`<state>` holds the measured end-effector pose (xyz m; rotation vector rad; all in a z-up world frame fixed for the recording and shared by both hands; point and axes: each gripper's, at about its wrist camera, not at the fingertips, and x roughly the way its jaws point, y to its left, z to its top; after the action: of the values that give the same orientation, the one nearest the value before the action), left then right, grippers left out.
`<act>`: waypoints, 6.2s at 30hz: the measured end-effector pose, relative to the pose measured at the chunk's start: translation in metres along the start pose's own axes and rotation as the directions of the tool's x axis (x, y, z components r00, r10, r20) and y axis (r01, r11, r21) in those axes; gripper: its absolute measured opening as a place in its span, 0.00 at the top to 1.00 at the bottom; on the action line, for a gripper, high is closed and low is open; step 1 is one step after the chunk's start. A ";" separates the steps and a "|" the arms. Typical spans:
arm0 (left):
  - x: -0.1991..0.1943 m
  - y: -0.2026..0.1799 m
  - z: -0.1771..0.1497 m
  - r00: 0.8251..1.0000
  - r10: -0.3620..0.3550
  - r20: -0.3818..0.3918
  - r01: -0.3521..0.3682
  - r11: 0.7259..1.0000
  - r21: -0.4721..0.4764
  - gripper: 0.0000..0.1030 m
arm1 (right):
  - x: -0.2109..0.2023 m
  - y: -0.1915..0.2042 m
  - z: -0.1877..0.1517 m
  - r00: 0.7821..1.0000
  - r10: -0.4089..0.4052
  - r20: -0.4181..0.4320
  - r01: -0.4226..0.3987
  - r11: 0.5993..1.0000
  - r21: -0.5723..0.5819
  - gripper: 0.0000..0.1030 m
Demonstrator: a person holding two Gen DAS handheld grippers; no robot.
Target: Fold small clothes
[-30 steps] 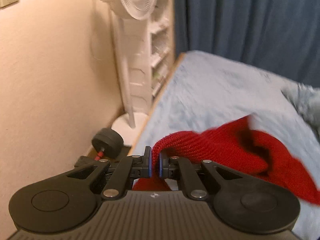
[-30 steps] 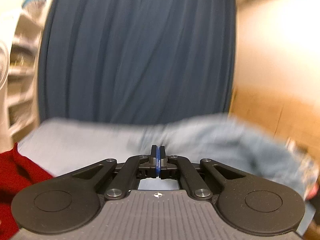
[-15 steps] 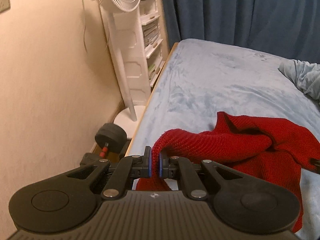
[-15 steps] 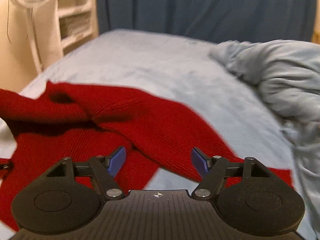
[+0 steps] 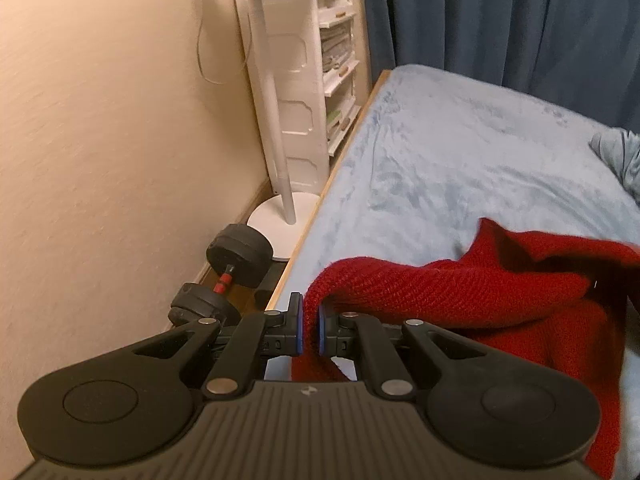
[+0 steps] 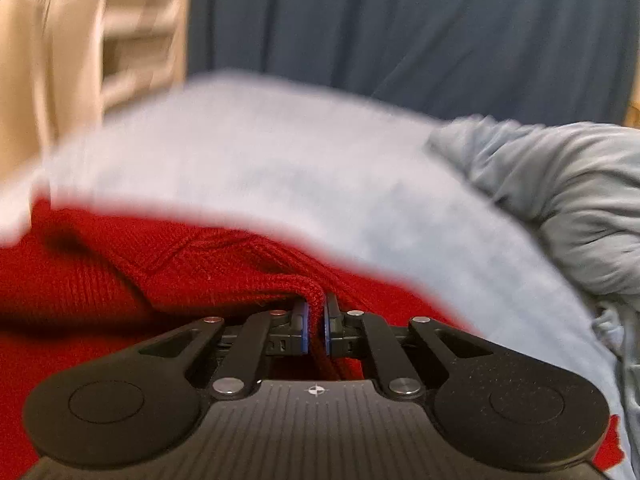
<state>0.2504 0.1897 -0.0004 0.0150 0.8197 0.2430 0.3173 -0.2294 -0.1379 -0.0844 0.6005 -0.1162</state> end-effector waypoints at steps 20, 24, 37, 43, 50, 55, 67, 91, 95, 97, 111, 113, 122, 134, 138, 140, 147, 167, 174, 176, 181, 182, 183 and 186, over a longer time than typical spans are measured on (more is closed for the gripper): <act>-0.305 0.133 0.005 0.803 0.027 0.595 0.144 0.961 -0.238 0.94 | -0.523 -0.123 0.081 0.537 -0.147 0.831 0.108 0.989 0.105 0.94; -0.299 0.118 0.037 0.783 0.011 0.622 0.156 0.964 -0.213 0.94 | -0.522 -0.136 0.102 0.520 -0.164 0.838 0.112 0.986 0.123 0.94; 0.045 -0.039 0.130 0.996 -0.033 0.082 0.042 0.993 -0.113 0.52 | -0.159 -0.154 0.156 0.935 -0.256 0.247 0.193 0.948 0.252 0.82; 0.116 -0.071 0.039 0.986 -0.086 -0.142 0.077 0.995 -0.065 0.17 | -0.065 -0.143 0.069 0.984 -0.144 -0.102 0.160 0.973 0.168 0.50; 0.081 -0.063 -0.091 0.958 -0.142 -0.249 0.153 0.988 0.026 0.09 | -0.099 -0.156 -0.072 0.951 -0.097 -0.294 0.146 0.978 0.149 0.42; 0.084 -0.066 -0.151 0.892 -0.228 -0.392 0.246 0.969 -0.003 0.08 | -0.106 -0.158 -0.146 0.885 0.016 -0.465 0.156 0.932 0.328 0.30; 0.032 -0.104 -0.170 0.902 -0.245 -0.355 0.307 0.943 0.128 0.93 | -0.121 -0.124 -0.159 0.863 0.092 -0.496 0.045 0.966 0.256 0.90; 0.035 -0.059 -0.188 0.901 -0.202 -0.384 0.246 0.967 0.069 0.68 | -0.165 -0.131 -0.190 0.783 0.004 -0.621 0.137 0.974 0.180 0.86; 0.029 -0.026 -0.158 0.946 -0.209 -0.247 0.211 0.977 -0.019 0.16 | -0.169 -0.132 -0.189 0.792 0.019 -0.611 0.161 0.957 0.239 0.57; 0.038 -0.010 -0.132 0.971 -0.156 -0.179 0.158 0.987 0.001 0.15 | -0.183 -0.133 -0.176 0.829 0.019 -0.559 0.164 0.947 0.276 0.45; 0.228 -0.029 0.056 0.974 0.059 -0.217 -0.006 0.971 0.238 0.12 | -0.149 -0.079 -0.116 0.835 0.059 -0.546 0.148 0.933 0.327 0.45; 0.257 -0.038 0.052 0.960 0.095 -0.262 -0.009 0.950 0.313 0.23 | -0.142 -0.068 -0.110 0.833 0.070 -0.549 0.132 0.938 0.320 0.45; 0.272 -0.030 0.056 0.921 0.017 -0.389 0.124 0.934 0.336 0.90 | -0.113 -0.048 -0.100 0.813 0.059 -0.579 0.115 0.959 0.260 0.45; 0.049 -0.004 0.080 0.661 -0.585 -0.471 0.647 0.762 -0.039 0.90 | -0.124 -0.054 -0.115 0.829 0.123 -0.546 0.093 0.931 0.352 0.45; 0.022 -0.044 0.092 0.590 -0.708 -0.388 0.734 0.671 -0.109 0.90 | -0.132 -0.058 -0.119 0.837 0.134 -0.530 0.098 0.917 0.386 0.45; 0.022 -0.074 0.101 0.578 -0.723 -0.378 0.739 0.661 -0.135 0.90 | -0.137 -0.064 -0.121 0.841 0.135 -0.524 0.099 0.913 0.395 0.45; 0.064 -0.250 0.121 0.512 -0.733 -0.448 0.774 0.619 -0.130 0.89 | -0.150 -0.103 -0.136 0.849 0.131 -0.512 0.150 0.869 0.472 0.45; 0.204 -0.179 0.059 0.823 -0.436 -0.365 0.420 0.899 -0.128 0.01 | -0.120 -0.137 -0.145 0.899 0.144 -0.414 0.136 0.807 0.575 0.45; 0.260 -0.217 0.010 0.875 -0.148 -0.462 0.227 0.966 0.122 0.00 | -0.113 -0.149 -0.126 0.933 0.022 -0.360 0.181 0.834 0.521 0.44; 0.257 -0.208 0.012 0.872 -0.181 -0.455 0.233 0.970 0.062 0.00 | -0.102 -0.162 -0.125 0.933 -0.068 -0.354 0.234 0.861 0.451 0.44; 0.199 -0.188 0.024 0.902 -0.250 -0.352 0.284 0.958 0.048 0.01 | -0.052 -0.184 -0.141 0.901 -0.207 -0.380 0.280 0.949 0.147 0.41; 0.180 -0.179 0.024 0.906 -0.273 -0.324 0.302 0.952 0.044 0.01 | -0.043 -0.184 -0.146 0.900 -0.185 -0.395 0.240 0.966 0.095 0.41; 0.162 -0.169 0.022 0.908 -0.292 -0.299 0.316 0.948 0.034 0.01 | -0.035 -0.183 -0.151 0.899 -0.161 -0.408 0.198 0.979 0.051 0.41; 0.117 -0.147 0.014 0.910 -0.337 -0.240 0.344 0.939 -0.013 0.01 | -0.026 -0.171 -0.160 0.913 -0.139 -0.383 0.123 0.990 -0.066 0.42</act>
<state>0.3677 0.0731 -0.0907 -0.1320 1.0506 -0.1016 0.1911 -0.4028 -0.2356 -0.1434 0.9943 -0.2555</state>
